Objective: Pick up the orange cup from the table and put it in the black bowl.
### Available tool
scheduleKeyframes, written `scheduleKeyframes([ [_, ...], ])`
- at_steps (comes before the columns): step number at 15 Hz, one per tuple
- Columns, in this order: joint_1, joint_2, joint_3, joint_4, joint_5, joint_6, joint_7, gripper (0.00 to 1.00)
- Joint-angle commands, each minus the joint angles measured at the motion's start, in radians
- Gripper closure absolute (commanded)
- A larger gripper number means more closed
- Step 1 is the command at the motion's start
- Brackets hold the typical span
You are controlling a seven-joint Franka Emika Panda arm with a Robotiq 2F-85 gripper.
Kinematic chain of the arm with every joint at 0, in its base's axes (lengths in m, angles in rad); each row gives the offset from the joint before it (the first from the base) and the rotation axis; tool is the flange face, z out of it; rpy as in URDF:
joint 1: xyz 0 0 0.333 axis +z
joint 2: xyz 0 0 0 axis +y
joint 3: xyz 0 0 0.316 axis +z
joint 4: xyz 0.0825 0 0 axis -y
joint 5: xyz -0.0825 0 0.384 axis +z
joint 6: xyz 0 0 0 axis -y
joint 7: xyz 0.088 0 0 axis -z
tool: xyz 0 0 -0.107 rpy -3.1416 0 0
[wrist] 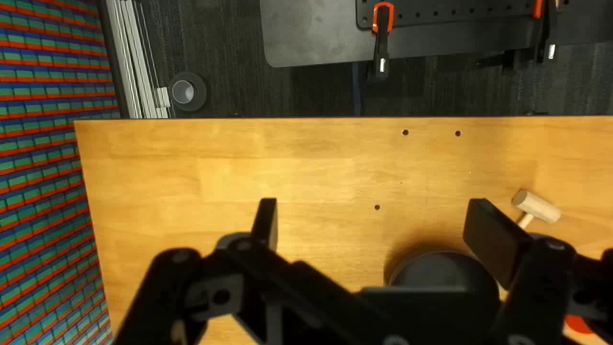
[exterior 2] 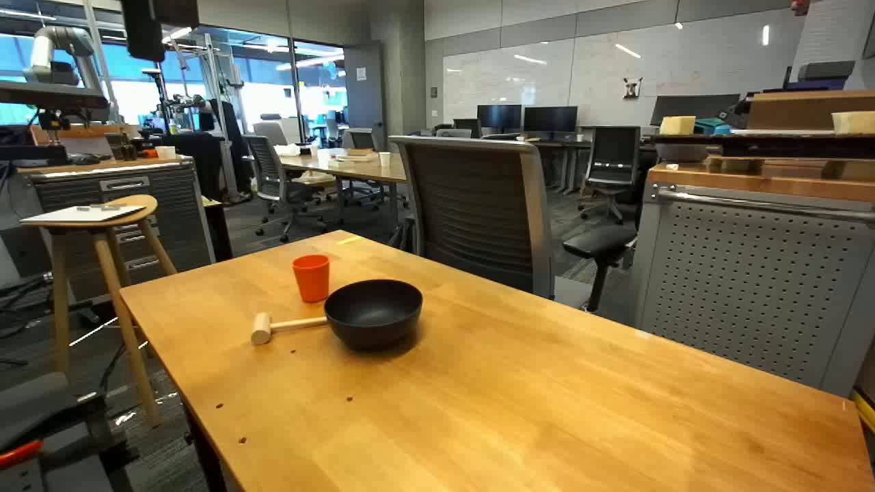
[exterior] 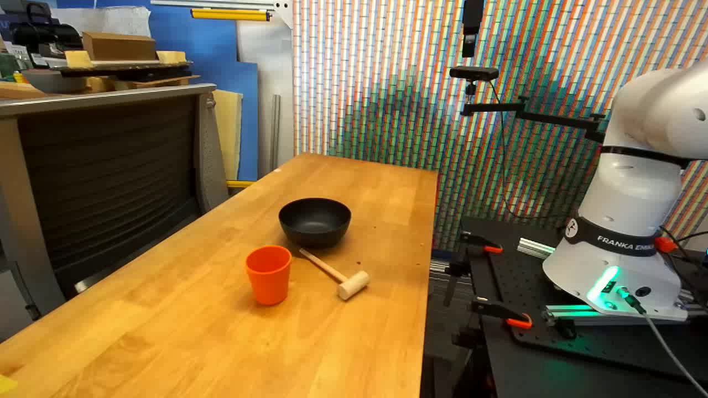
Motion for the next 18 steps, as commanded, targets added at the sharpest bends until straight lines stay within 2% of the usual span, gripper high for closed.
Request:
scheduleKeyframes([
  [1, 0.014, 0.0, -0.01, 0.005, -0.005, -0.003, 0.007, 0.0],
  [5, 0.015, 0.025, -0.012, 0.022, 0.007, 0.011, 0.023, 0.0],
  [8, 0.059, 0.208, -0.02, 0.046, 0.087, 0.155, 0.037, 0.0],
  [12, 0.122, 0.426, -0.003, 0.085, 0.226, 0.325, -0.035, 0.0],
  [14, 0.152, 0.56, 0.013, 0.135, 0.296, 0.37, -0.077, 0.0],
  [18, 0.174, 0.826, 0.082, 0.288, 0.397, 0.38, -0.155, 0.0],
])
